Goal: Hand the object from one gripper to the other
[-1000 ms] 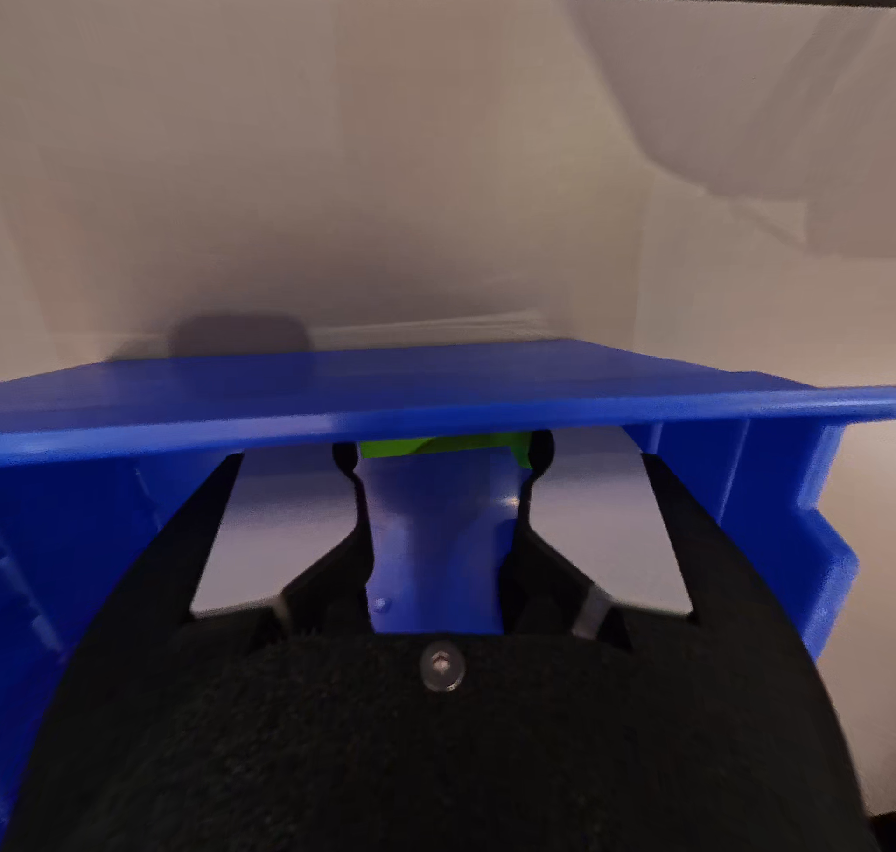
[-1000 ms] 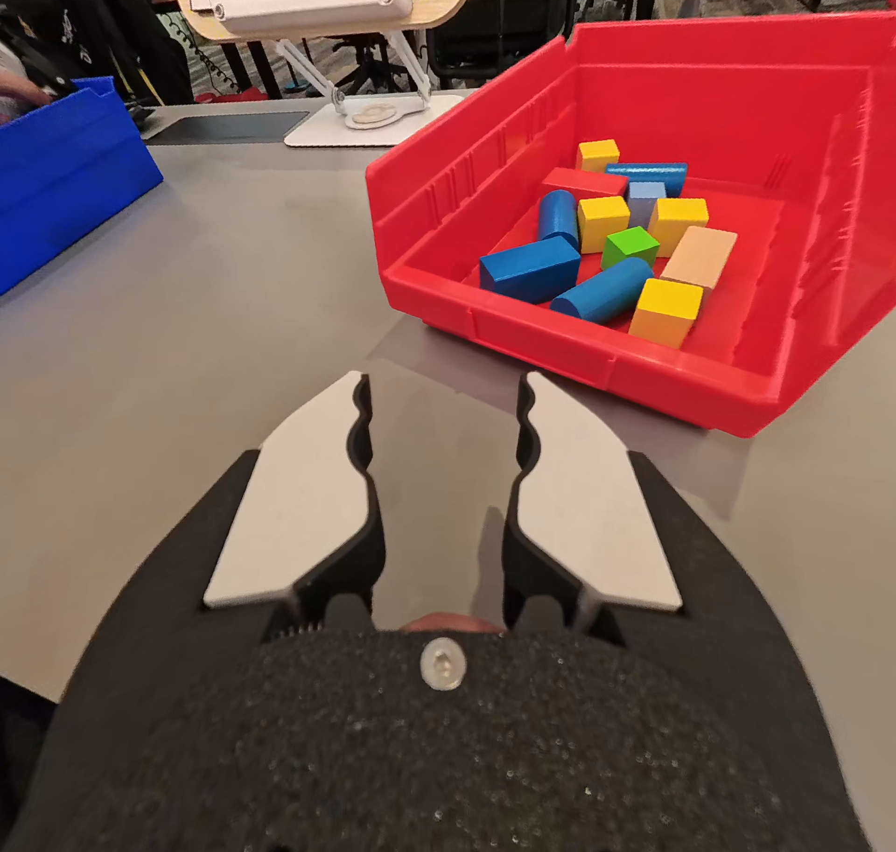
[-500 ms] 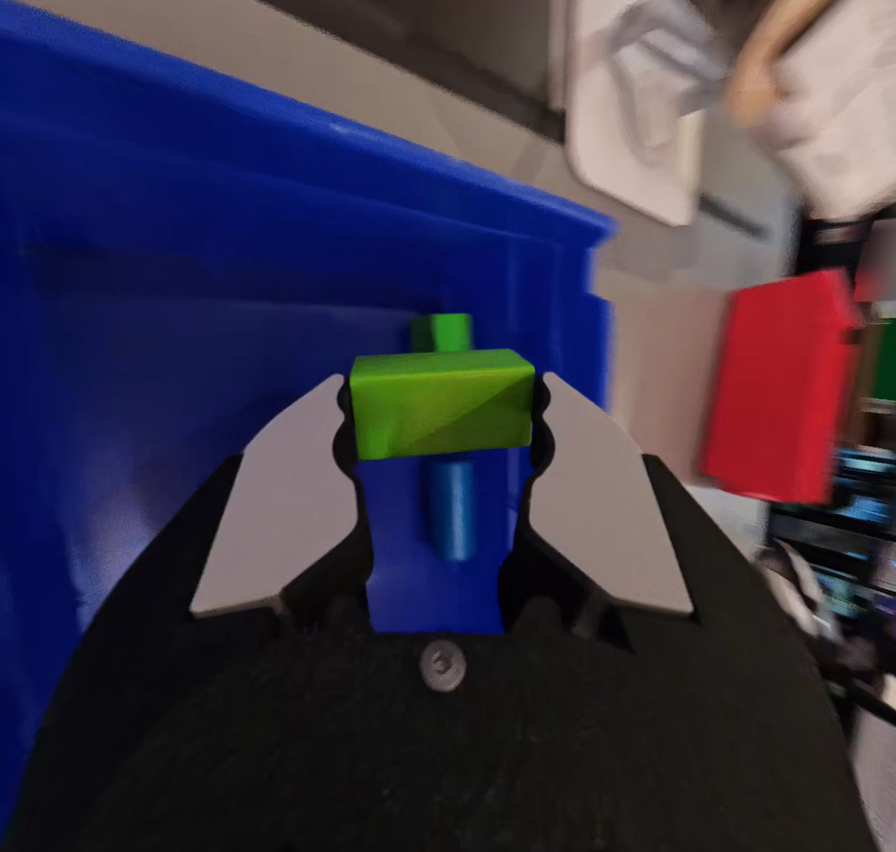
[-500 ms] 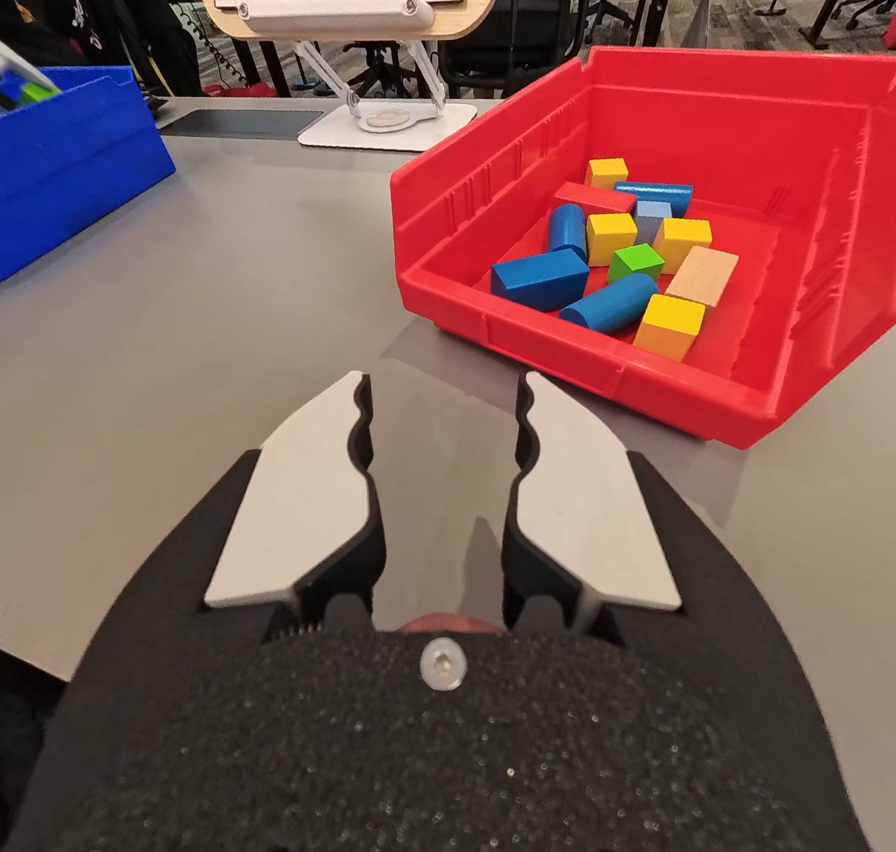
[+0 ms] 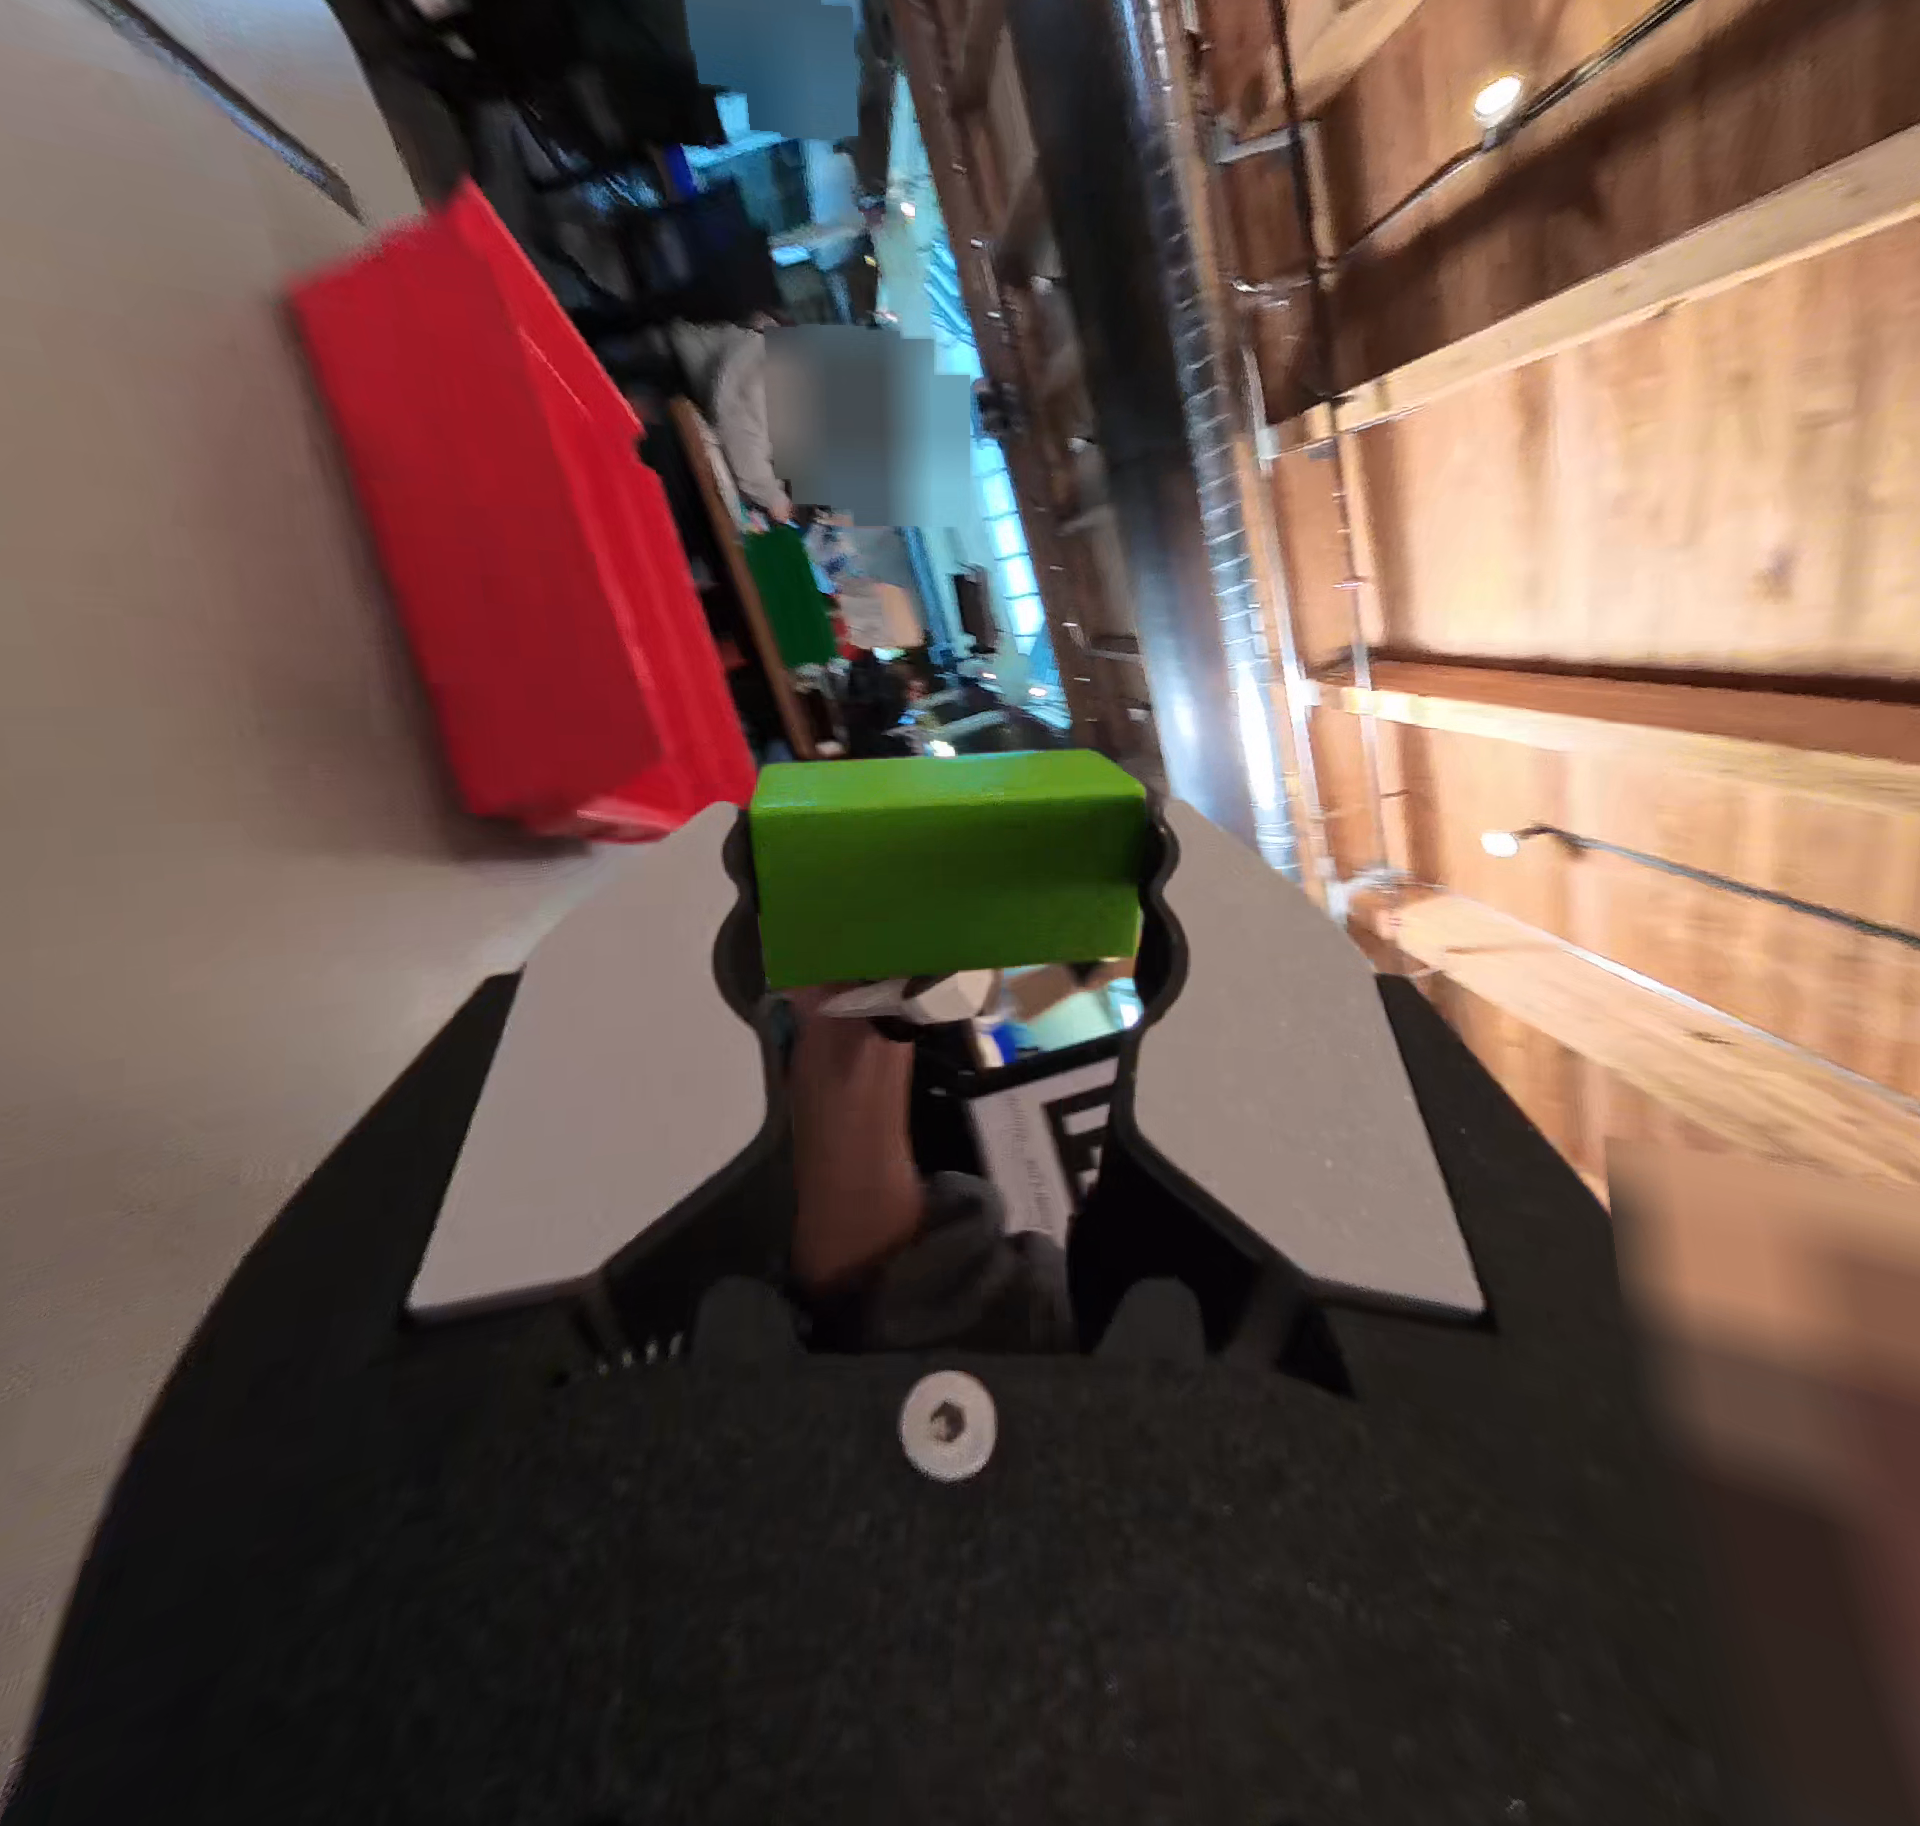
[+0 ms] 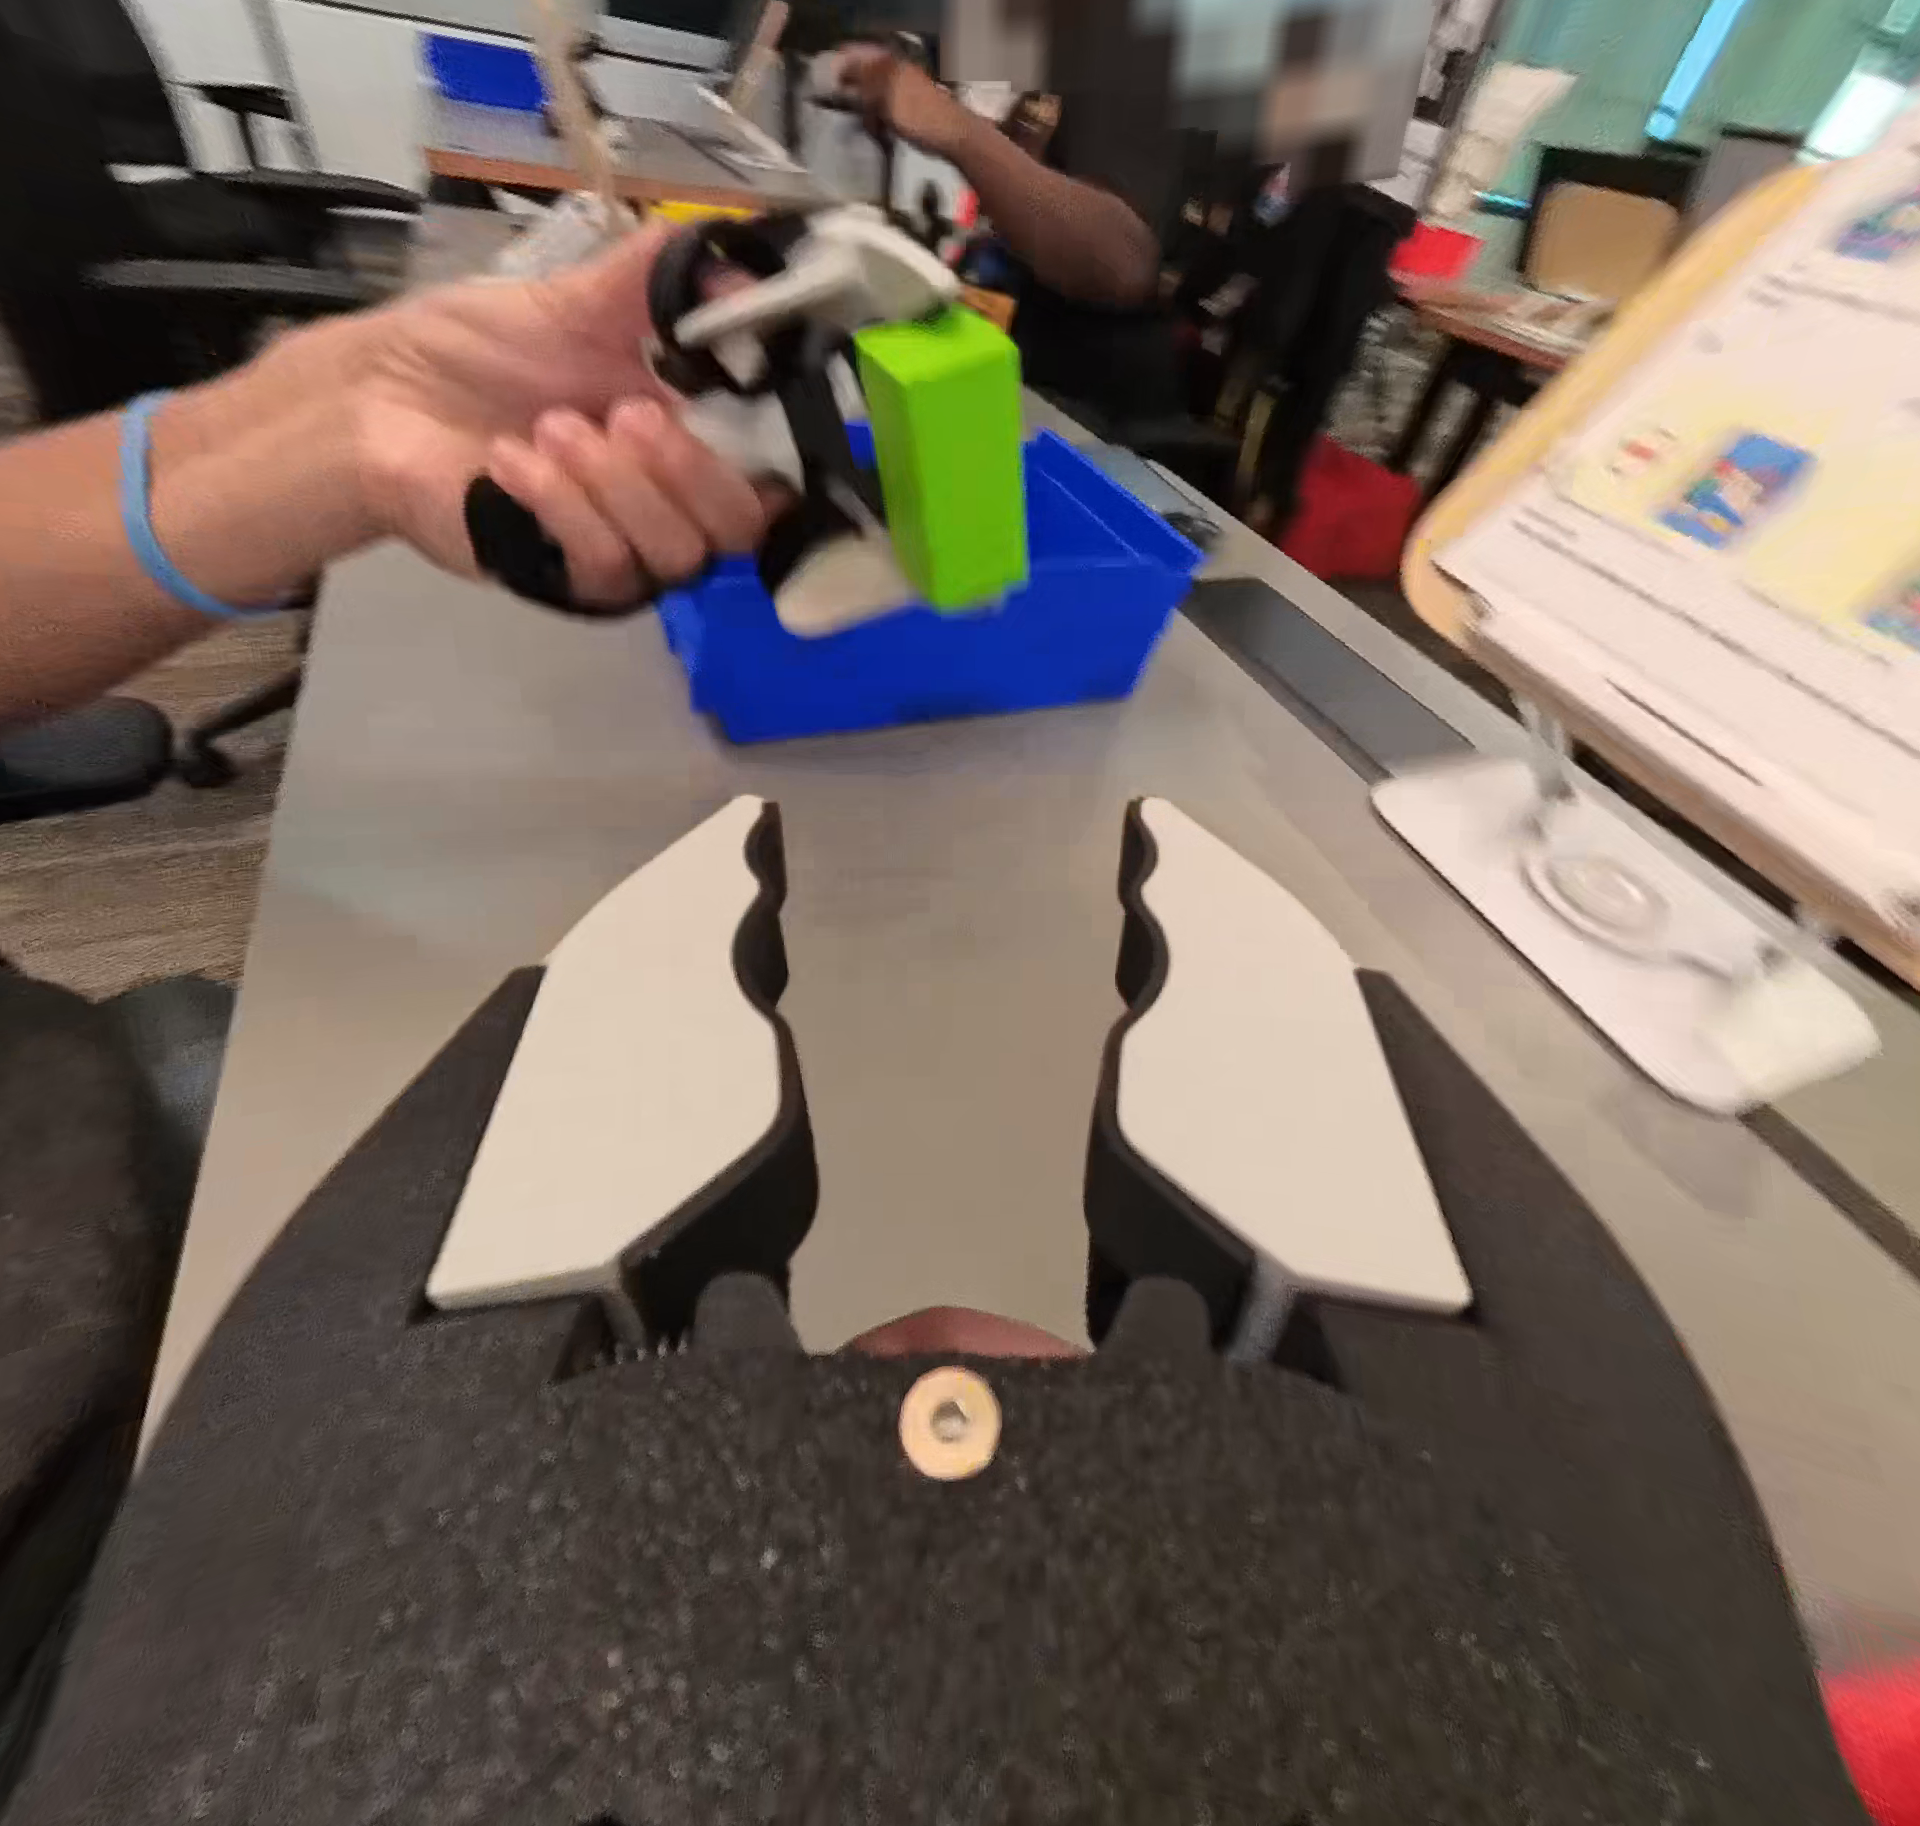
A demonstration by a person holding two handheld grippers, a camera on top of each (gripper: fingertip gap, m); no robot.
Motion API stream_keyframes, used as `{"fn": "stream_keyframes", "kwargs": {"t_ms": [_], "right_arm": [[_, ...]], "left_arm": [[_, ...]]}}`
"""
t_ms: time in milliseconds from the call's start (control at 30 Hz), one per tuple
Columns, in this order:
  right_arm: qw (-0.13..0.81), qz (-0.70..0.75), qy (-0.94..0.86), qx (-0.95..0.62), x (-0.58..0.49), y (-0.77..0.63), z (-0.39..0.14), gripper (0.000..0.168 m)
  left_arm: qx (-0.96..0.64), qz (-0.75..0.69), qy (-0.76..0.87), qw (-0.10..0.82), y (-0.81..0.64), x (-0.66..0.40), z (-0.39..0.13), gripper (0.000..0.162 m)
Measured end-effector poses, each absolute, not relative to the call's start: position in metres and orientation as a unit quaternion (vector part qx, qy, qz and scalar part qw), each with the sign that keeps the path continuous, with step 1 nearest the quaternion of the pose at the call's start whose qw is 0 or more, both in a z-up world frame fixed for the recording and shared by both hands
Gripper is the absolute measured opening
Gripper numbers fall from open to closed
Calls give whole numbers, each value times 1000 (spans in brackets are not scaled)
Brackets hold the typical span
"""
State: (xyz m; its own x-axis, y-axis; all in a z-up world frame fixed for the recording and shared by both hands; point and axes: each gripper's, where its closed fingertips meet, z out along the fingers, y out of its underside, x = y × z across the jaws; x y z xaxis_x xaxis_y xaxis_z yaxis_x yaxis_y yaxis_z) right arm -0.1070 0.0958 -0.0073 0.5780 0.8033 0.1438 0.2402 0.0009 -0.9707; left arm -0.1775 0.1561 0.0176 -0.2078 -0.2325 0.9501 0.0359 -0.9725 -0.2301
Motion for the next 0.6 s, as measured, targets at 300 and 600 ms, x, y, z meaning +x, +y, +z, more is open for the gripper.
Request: {"fn": "stream_keyframes", "kwargs": {"t_ms": [300, 600], "right_arm": [[617, 258, -431, -606, -148, 104, 6, 40], [611, 235, -433, -619, -116, 89, 11, 35]], "left_arm": [[-570, -817, 86, -21, 99, -124, 17, 69], [-573, -807, 145, 3, 59, -138, -2, 56]]}}
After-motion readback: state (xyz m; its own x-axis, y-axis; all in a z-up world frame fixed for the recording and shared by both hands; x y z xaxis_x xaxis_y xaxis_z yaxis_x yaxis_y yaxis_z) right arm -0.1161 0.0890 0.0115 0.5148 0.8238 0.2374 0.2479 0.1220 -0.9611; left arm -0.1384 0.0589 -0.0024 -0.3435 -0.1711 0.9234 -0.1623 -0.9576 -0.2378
